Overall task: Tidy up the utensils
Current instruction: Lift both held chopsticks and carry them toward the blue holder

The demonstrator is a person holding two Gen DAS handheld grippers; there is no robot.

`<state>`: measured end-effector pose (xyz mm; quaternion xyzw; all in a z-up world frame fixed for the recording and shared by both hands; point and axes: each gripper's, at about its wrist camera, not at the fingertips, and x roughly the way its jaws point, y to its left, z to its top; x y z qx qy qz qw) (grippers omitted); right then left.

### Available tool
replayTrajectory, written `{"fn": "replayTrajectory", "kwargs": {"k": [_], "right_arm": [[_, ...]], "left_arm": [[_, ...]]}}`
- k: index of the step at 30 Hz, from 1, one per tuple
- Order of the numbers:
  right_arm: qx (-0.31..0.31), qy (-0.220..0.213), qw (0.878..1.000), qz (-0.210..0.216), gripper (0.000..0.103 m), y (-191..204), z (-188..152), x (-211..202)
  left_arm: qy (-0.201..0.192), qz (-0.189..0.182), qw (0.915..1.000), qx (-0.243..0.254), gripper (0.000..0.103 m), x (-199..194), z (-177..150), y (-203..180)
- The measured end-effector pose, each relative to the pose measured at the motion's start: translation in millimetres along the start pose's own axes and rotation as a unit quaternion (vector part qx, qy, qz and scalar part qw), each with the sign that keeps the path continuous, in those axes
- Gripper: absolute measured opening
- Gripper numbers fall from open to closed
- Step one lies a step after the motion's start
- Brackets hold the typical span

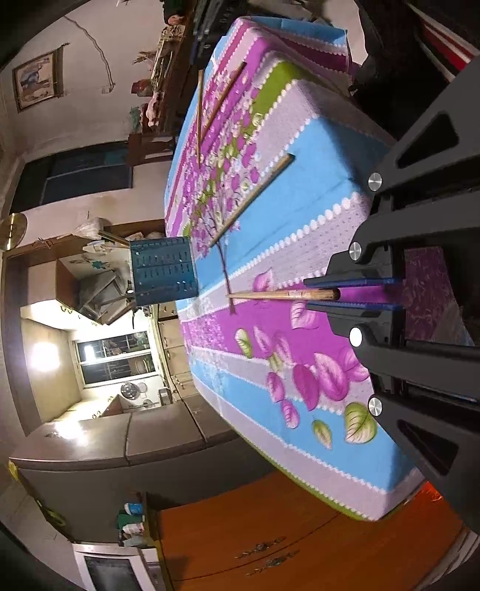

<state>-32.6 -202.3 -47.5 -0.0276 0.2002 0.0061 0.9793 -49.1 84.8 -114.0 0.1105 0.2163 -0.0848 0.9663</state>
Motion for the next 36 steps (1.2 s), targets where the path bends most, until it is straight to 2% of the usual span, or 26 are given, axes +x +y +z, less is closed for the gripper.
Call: {"fn": "replayTrajectory", "kwargs": {"k": [7,11,16,21,27,36], "right_arm": [[-0.030,-0.049,0.998,0.024,0.005,-9,48,-15],[-0.036,-0.062,0.997,0.039,0.005,-16,75,-12],[-0.043,-0.060,0.995,0.063,0.005,-26,111,1],[-0.047,-0.055,0.994,0.079,0.005,-28,143,14],[-0.043,-0.036,0.994,0.095,0.005,-34,173,36],[-0.017,-0.019,0.993,0.118,0.005,-42,208,55]], "left_arm": [[-0.022,-0.010,0.9997,-0.003,0.008,-22,40,11],[-0.029,-0.017,0.9994,-0.005,0.008,-30,70,18],[-0.034,-0.042,0.9985,-0.006,0.008,-33,115,28],[-0.021,-0.070,0.9970,-0.025,0.008,-17,156,43],[-0.014,-0.076,0.9967,-0.026,0.008,12,200,51],[0.014,-0.105,0.9935,-0.042,0.008,56,241,58]]}}
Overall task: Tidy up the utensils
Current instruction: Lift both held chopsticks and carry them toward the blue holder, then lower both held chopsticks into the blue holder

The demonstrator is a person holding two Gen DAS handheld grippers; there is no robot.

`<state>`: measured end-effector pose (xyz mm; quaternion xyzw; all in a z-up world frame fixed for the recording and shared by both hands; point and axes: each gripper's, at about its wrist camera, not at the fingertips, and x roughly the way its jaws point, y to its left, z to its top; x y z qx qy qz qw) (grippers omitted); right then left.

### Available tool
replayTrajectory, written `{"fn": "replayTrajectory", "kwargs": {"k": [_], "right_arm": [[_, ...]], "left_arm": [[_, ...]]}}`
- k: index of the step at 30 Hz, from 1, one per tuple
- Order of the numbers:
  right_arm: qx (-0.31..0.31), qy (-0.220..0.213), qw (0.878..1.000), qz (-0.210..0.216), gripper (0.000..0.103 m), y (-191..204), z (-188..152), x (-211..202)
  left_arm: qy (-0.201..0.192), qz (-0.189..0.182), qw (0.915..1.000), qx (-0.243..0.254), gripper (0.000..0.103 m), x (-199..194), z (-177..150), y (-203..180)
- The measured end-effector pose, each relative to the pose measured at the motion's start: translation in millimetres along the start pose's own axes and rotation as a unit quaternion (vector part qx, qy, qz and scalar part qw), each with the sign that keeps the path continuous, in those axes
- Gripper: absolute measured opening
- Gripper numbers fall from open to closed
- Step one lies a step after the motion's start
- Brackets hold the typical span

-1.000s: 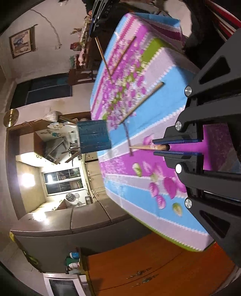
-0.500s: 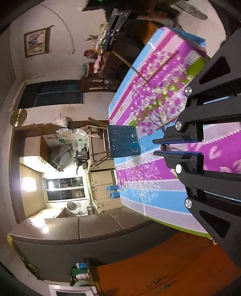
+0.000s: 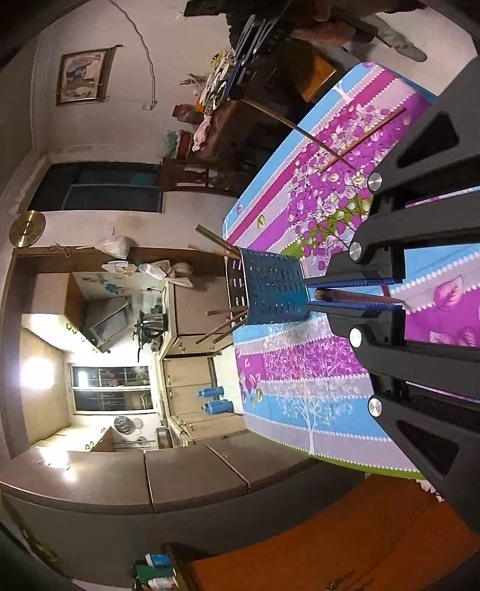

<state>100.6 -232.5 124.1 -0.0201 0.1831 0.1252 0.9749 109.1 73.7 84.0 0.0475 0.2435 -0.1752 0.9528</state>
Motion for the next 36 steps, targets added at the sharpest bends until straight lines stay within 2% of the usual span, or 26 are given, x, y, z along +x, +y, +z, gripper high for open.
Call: {"fn": "replayTrajectory", "kwargs": {"k": [6,11,16,22,27,32,36], "right_arm": [[0.018,0.004,1.000,0.020,0.005,-2,31,9],[0.027,0.002,0.999,0.033,0.005,0,69,14],[0.021,-0.014,0.999,0.034,0.005,5,110,11],[0.013,-0.027,0.999,0.027,0.005,6,145,24],[0.014,-0.038,0.999,0.018,0.005,5,169,53],[0.039,-0.047,0.998,0.018,0.005,-6,187,96],[0.051,-0.048,0.997,0.013,0.005,-13,196,137]], "left_arm": [[0.015,-0.015,0.9995,-0.023,0.008,20,33,2],[0.015,-0.016,0.9997,-0.013,0.008,24,74,-13],[-0.015,-0.002,0.9996,0.025,0.008,16,126,-35],[-0.040,0.005,0.9989,0.026,0.008,21,174,-41],[-0.057,0.009,0.9982,0.017,0.008,41,207,-38],[-0.062,0.027,0.9977,0.010,0.008,83,237,-31],[-0.053,0.025,0.9982,-0.009,0.008,123,251,-19]]}}
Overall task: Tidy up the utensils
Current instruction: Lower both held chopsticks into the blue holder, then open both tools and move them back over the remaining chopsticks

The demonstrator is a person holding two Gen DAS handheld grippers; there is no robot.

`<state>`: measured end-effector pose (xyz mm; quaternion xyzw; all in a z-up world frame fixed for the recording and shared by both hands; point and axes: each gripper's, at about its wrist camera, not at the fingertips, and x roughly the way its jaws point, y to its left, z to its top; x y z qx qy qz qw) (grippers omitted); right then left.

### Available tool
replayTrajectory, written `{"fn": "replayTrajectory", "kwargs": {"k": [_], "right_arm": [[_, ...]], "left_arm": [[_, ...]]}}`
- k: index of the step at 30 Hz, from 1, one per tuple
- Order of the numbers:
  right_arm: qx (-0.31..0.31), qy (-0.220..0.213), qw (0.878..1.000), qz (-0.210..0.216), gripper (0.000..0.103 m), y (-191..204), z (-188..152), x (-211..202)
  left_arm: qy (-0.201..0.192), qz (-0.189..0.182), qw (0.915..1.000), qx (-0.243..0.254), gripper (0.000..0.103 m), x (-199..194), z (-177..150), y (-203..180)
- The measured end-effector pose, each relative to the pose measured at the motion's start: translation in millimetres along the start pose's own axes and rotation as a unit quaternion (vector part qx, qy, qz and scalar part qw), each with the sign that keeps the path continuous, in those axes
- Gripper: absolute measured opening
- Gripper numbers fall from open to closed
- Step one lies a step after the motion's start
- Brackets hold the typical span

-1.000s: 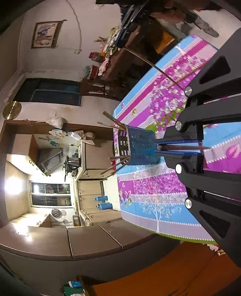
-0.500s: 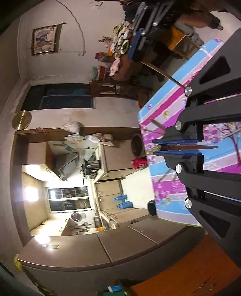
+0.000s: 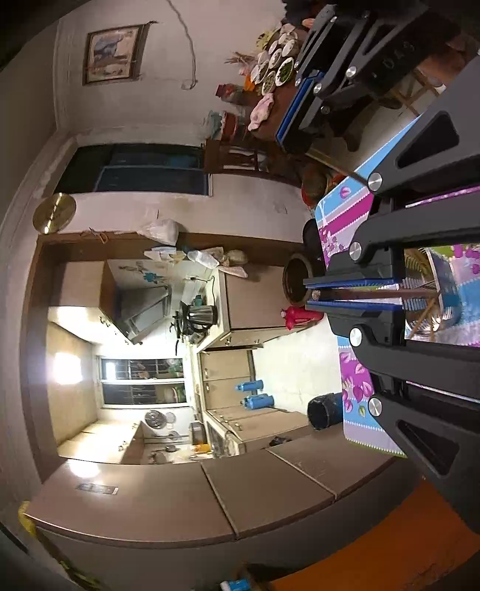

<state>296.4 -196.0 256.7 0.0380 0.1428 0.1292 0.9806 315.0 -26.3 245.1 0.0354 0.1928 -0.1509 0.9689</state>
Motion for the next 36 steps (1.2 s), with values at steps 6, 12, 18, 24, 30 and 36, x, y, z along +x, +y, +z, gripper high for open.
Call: {"fn": "replayTrajectory", "kwargs": {"k": [6,12,18,24,30,36], "right_arm": [[0.023,0.007,1.000,-0.011,0.005,-14,-14,53],[0.036,0.033,0.999,-0.006,0.005,-21,-40,95],[0.030,0.057,0.998,-0.009,0.006,-19,-56,114],[0.019,0.039,0.999,-0.017,0.006,-22,-54,95],[0.007,0.023,1.000,-0.010,0.008,-36,-68,26],[-0.054,0.030,0.998,-0.024,0.030,-54,-138,-92]], "left_arm": [[0.016,-0.004,0.9997,-0.018,0.008,58,-7,16],[0.027,0.001,0.9993,-0.026,0.008,102,-31,29],[0.046,0.022,0.9984,-0.023,0.008,123,-50,41],[0.007,0.051,0.9984,-0.024,0.009,94,-45,48],[-0.057,0.113,0.9918,0.012,0.034,19,-63,33],[-0.055,0.095,0.9933,0.035,0.049,-80,-142,35]]}}
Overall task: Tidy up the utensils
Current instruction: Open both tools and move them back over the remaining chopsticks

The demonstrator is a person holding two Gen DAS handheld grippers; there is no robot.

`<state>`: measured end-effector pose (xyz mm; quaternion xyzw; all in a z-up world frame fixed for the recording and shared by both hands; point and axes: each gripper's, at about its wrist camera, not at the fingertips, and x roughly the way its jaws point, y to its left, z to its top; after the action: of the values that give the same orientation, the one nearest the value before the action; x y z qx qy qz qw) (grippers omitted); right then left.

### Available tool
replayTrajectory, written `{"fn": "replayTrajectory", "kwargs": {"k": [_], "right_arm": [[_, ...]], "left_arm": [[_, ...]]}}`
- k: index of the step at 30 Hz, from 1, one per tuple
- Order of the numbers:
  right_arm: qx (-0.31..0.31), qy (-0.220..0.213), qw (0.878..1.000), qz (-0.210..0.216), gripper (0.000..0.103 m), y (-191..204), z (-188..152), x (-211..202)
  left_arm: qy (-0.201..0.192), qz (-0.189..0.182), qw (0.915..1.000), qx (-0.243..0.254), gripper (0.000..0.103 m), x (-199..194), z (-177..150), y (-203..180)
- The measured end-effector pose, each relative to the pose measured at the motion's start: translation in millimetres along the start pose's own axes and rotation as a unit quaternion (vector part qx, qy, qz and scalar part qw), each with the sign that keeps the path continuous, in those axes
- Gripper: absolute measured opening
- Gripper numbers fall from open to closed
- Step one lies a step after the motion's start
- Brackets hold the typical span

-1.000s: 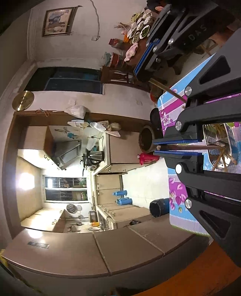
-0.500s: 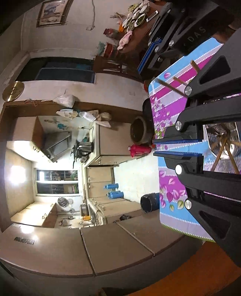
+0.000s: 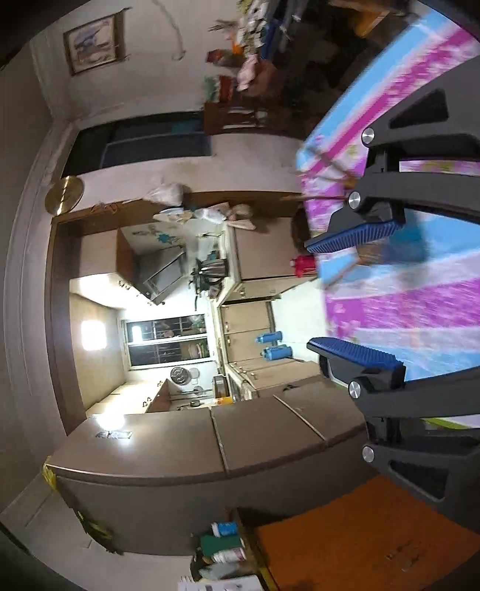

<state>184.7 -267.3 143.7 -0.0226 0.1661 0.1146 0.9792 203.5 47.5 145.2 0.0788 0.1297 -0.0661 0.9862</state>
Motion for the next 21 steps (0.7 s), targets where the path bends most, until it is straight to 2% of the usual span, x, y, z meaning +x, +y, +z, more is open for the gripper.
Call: {"fn": "replayTrajectory", "kwargs": {"k": [2,6,8,13,15,18,20,21], "right_arm": [[0.001,0.011,1.000,-0.013,0.030,-7,-27,-25],[0.006,0.053,0.998,-0.043,0.031,-14,-93,-71],[0.012,0.070,0.996,-0.058,0.031,-12,-122,-86],[0.045,0.116,0.990,-0.066,0.031,5,-193,-112],[0.048,0.128,0.988,-0.069,0.031,12,-214,-116],[0.060,0.138,0.986,-0.072,0.031,22,-241,-120],[0.068,0.134,0.985,-0.082,0.031,28,-255,-123],[0.072,0.131,0.985,-0.086,0.031,31,-260,-125]], "left_arm": [[0.020,-0.006,0.9997,0.012,0.050,-28,-31,3],[0.085,-0.043,0.9952,0.022,0.050,-68,-97,-5],[0.123,-0.061,0.9903,0.023,0.050,-86,-137,-21],[0.170,-0.100,0.9798,0.036,0.050,-122,-214,-66],[0.178,-0.114,0.9769,0.035,0.048,-131,-235,-81],[0.159,-0.105,0.9786,0.078,0.045,-144,-259,-108],[0.160,-0.103,0.9777,0.088,0.044,-145,-268,-118],[0.158,-0.091,0.9788,0.093,0.044,-146,-275,-122]]}}
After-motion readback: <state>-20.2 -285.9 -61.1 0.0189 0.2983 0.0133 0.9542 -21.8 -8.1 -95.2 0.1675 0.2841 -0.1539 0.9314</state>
